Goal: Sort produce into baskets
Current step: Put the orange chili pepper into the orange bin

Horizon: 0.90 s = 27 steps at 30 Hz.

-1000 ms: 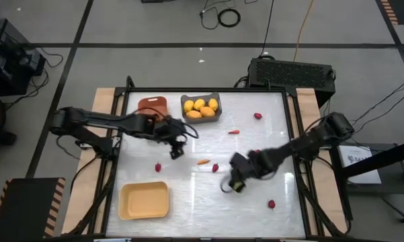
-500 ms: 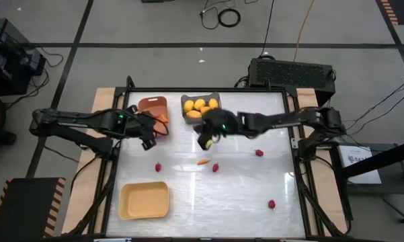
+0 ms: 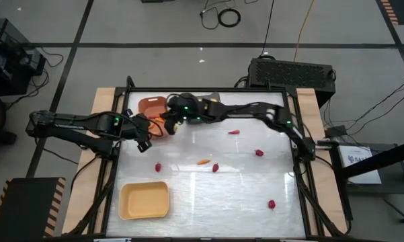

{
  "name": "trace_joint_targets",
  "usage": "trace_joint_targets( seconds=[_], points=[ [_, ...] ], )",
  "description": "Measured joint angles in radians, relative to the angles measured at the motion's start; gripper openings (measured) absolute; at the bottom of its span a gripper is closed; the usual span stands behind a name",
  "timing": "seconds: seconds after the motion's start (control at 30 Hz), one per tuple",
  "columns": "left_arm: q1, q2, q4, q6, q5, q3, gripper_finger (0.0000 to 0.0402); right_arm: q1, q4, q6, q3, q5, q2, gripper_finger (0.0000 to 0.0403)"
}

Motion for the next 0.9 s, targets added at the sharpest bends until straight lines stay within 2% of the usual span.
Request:
trace_joint_targets(
  seconds=[0.13, 0.3, 0.47, 0.73, 0.9],
  points=[
    [0.000, 0.000, 0.000, -0.011, 0.026, 0.000, 0.0233, -0.001, -0.023, 0.054, 0.117, 0.000, 0.110, 0.0017],
    [0.000, 0.000, -0.003, -0.027, 0.055, 0.000, 0.0233, 0.000, -0.019, 0.076, 0.184, 0.000, 0.166, 0.0035],
    [0.000, 0.000, -0.002, -0.048, 0.069, 0.000, 0.0233, -0.001, -0.072, 0.066, 0.184, 0.034, 0.168, 0.0059],
    [0.000, 0.000, 0.004, -0.054, 0.069, 0.000, 0.0233, -0.001, -0.119, 0.075, 0.184, 0.027, 0.167, 0.0107],
    [0.000, 0.000, 0.004, -0.071, 0.069, 0.000, 0.0233, -0.004, -0.237, 0.076, 0.183, 0.026, 0.122, 0.0128]
  ],
)
